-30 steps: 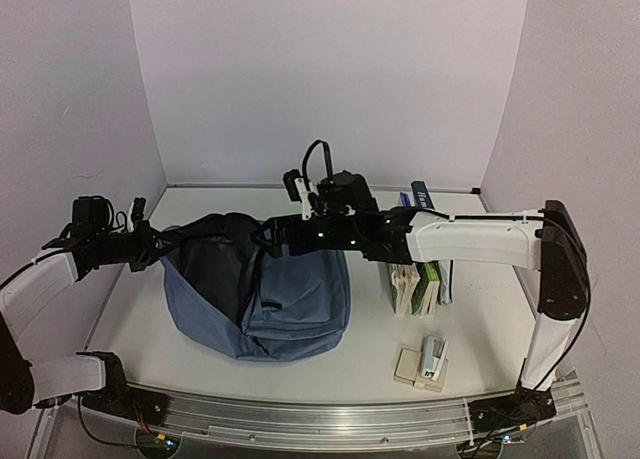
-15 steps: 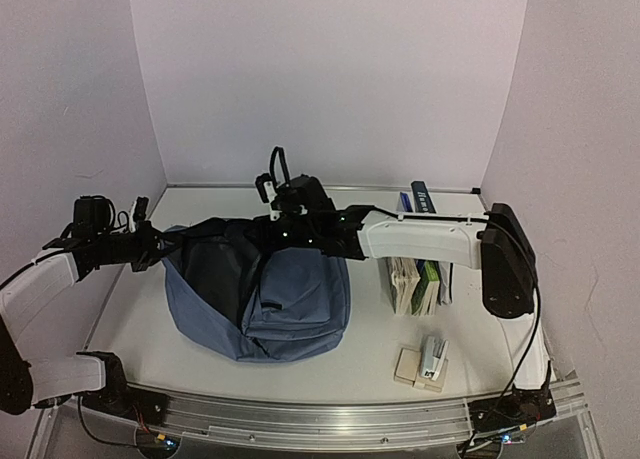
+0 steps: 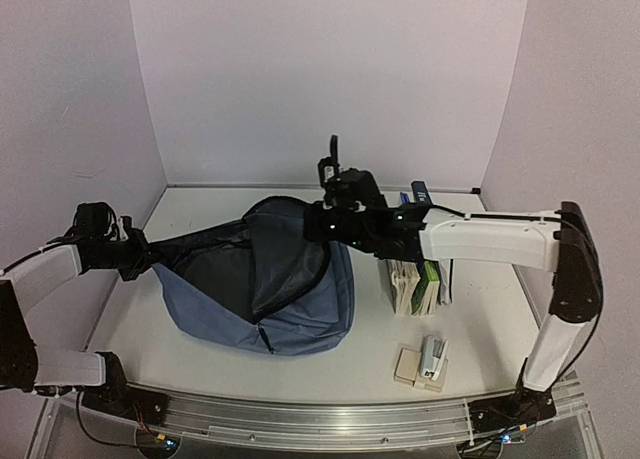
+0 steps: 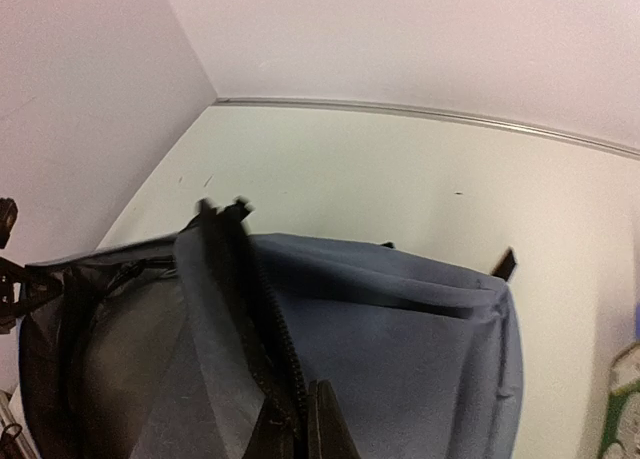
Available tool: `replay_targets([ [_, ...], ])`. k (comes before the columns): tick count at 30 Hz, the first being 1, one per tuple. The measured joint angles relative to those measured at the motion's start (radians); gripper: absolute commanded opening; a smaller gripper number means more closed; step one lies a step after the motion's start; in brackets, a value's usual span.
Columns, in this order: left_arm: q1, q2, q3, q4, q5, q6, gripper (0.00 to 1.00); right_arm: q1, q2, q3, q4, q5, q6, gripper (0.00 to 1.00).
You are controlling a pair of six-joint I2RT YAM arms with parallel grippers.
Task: Pack the student bag
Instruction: Unzip the student bag at the center of the board.
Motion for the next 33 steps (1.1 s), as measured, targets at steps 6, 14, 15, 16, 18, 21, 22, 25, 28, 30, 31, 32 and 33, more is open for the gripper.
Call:
replay_targets([
  [6,0.055,0.034,-0.015,0.015,0.042,-0.021,0.0,-0.022,-0.107,-0.229,0.078,0.008,0.129,0.0],
  [14,0.083,0.085,-0.059,0.094,0.142,-0.02,0.03,-0.036,0.001,-0.343,0.197,-0.016,0.219,0.0],
  [15,0.086,0.087,-0.063,0.108,0.159,-0.019,0.05,-0.038,0.017,-0.343,0.215,-0.024,0.219,0.0],
  [16,0.088,0.088,-0.066,0.121,0.173,-0.019,0.08,-0.042,0.03,-0.342,0.226,-0.032,0.217,0.03],
  [18,0.091,0.088,-0.075,0.15,0.203,-0.016,0.23,-0.047,0.053,-0.333,0.241,-0.046,0.211,0.21],
  [21,0.092,0.088,-0.076,0.166,0.22,-0.005,0.5,-0.053,0.072,-0.315,0.252,-0.063,0.198,0.49],
  [22,0.092,0.087,-0.076,0.167,0.221,-0.002,0.58,-0.054,0.072,-0.314,0.253,-0.067,0.191,0.55],
  [25,0.093,0.064,-0.074,0.136,0.207,0.01,0.76,-0.057,0.068,-0.311,0.246,-0.089,0.165,0.71],
  [28,0.094,-0.002,-0.062,0.069,0.17,0.022,0.87,-0.058,0.043,-0.311,0.217,-0.115,0.142,0.83],
  [30,0.094,-0.06,-0.036,0.02,0.139,0.036,0.89,-0.058,-0.004,-0.311,0.18,-0.14,0.124,0.88],
  [31,0.094,-0.09,-0.019,-0.001,0.124,0.039,0.9,-0.058,-0.03,-0.311,0.164,-0.15,0.117,0.91],
  [32,0.094,-0.118,-0.001,-0.02,0.11,0.042,0.91,-0.059,-0.061,-0.311,0.148,-0.159,0.11,0.94],
  [33,0.094,-0.142,0.016,-0.036,0.099,0.048,0.91,-0.059,-0.099,-0.311,0.129,-0.164,0.102,0.96],
])
